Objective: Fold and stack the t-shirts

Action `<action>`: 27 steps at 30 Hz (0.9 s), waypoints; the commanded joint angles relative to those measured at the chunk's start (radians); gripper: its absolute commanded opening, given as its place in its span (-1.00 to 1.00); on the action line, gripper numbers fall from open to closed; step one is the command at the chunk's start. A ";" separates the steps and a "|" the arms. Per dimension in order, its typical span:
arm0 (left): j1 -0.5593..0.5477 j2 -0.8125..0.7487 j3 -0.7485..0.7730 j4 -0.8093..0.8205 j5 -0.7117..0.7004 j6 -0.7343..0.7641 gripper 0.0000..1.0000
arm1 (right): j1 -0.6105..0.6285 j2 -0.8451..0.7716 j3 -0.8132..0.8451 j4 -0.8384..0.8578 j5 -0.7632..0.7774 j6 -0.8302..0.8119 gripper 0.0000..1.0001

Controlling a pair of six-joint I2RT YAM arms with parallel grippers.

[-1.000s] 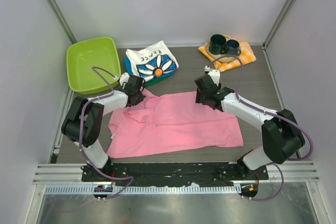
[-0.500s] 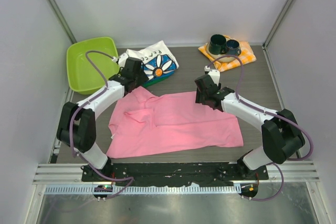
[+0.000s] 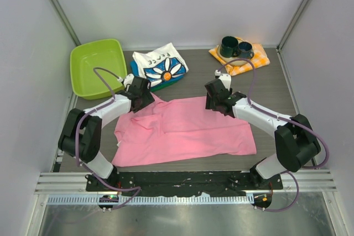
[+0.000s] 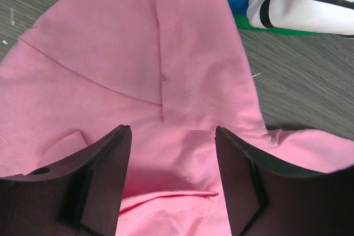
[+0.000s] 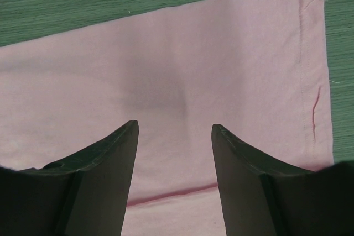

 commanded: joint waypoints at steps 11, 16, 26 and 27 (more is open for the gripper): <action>0.005 0.079 -0.010 0.083 0.037 -0.040 -0.16 | -0.003 0.010 -0.008 0.034 0.003 -0.007 0.22; 0.005 0.097 -0.019 0.096 0.036 -0.040 -0.18 | -0.003 0.013 -0.008 0.035 0.003 -0.007 0.22; 0.005 0.133 0.007 0.109 0.033 -0.035 -0.35 | -0.003 0.015 -0.014 0.034 0.011 -0.009 0.22; 0.005 0.133 0.013 0.108 0.033 -0.032 -0.38 | -0.003 0.016 -0.014 0.034 0.011 -0.009 0.22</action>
